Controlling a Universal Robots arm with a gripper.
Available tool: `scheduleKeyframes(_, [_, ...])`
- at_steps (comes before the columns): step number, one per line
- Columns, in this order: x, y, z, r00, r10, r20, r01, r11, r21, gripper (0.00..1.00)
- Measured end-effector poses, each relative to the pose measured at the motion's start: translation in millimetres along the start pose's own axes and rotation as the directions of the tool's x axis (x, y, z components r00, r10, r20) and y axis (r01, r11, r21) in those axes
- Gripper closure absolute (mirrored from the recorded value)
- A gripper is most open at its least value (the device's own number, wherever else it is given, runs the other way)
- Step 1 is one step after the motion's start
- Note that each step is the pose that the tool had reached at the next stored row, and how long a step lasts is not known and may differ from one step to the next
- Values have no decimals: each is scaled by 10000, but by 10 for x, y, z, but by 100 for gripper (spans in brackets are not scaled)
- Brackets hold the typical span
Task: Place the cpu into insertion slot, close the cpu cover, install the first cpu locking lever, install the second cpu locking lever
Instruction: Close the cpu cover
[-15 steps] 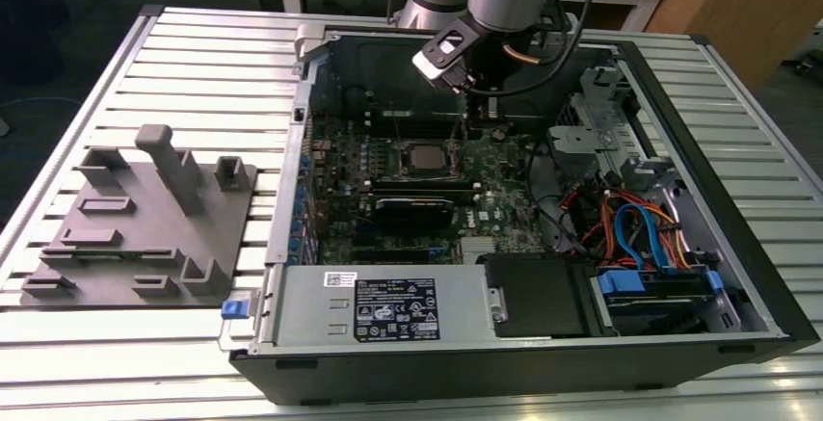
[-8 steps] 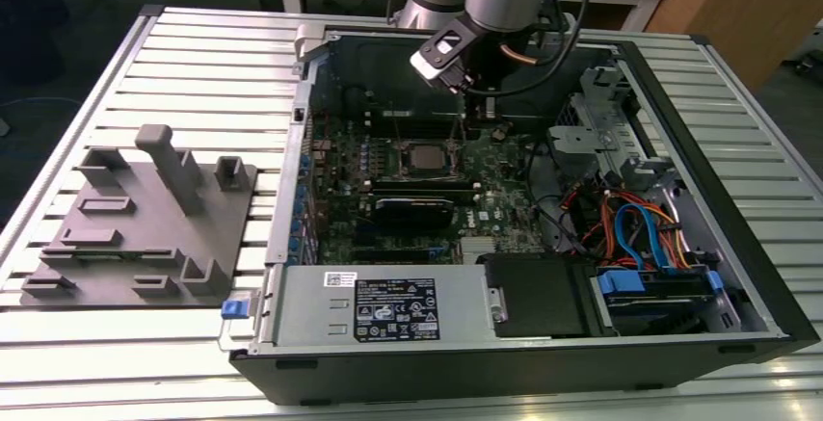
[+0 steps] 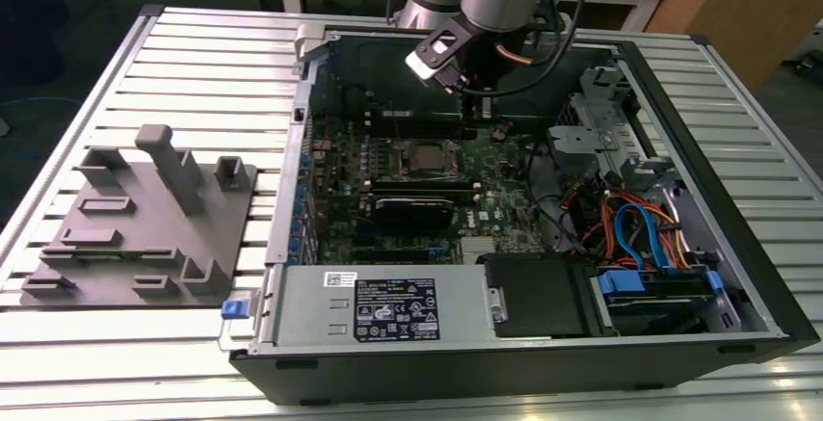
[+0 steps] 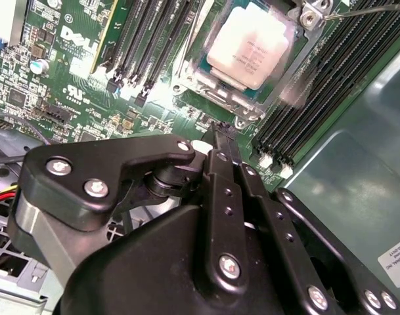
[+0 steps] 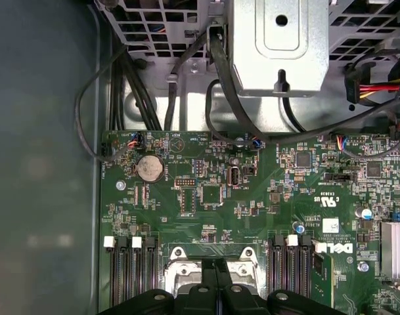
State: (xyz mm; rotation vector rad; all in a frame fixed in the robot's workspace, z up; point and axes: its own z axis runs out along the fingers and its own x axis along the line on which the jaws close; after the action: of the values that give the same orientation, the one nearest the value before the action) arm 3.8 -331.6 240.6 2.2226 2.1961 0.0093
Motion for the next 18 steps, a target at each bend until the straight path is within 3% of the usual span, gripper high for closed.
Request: scheduleKeyframes(18, [0,-13,0,10000,0,0,0,10000,0,89])
